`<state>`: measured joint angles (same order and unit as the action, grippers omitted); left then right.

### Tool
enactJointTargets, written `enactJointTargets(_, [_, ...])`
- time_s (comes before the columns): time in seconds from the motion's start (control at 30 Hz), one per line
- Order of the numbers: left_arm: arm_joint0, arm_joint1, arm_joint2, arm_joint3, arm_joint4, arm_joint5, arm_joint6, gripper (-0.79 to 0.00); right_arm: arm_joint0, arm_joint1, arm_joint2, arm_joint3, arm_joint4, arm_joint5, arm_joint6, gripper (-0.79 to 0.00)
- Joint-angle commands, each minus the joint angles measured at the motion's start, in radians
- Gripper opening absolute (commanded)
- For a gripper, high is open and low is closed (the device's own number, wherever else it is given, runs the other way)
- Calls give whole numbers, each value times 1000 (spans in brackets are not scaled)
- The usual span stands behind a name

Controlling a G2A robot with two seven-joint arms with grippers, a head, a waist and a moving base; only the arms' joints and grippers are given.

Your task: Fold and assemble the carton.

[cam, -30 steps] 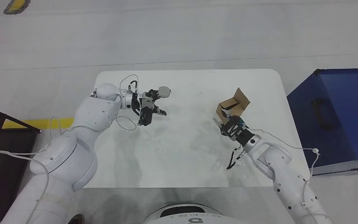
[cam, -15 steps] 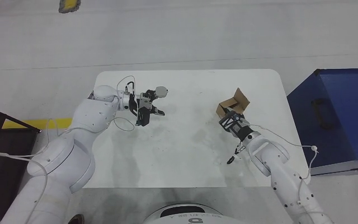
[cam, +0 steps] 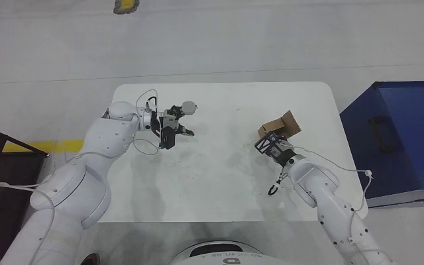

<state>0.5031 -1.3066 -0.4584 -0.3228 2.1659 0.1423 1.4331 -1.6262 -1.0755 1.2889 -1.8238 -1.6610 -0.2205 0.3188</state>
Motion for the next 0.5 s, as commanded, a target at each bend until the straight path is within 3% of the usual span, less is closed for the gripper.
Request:
enactJointTargets(0.0, [1, 2, -3, 3, -5, 2, 2, 0, -1, -1, -3, -7, -7, -3, 16, -785])
enactJointTargets(0.23, [3, 11, -14, 9, -16, 11, 9, 0, -29, 2, 6, -74, -7, -62, 11, -785])
enactJointTargets(0.47, [18, 10, -2, -43, 9, 8, 27, 0, -51, 17, 65, -122, 124, -290, -38, -785])
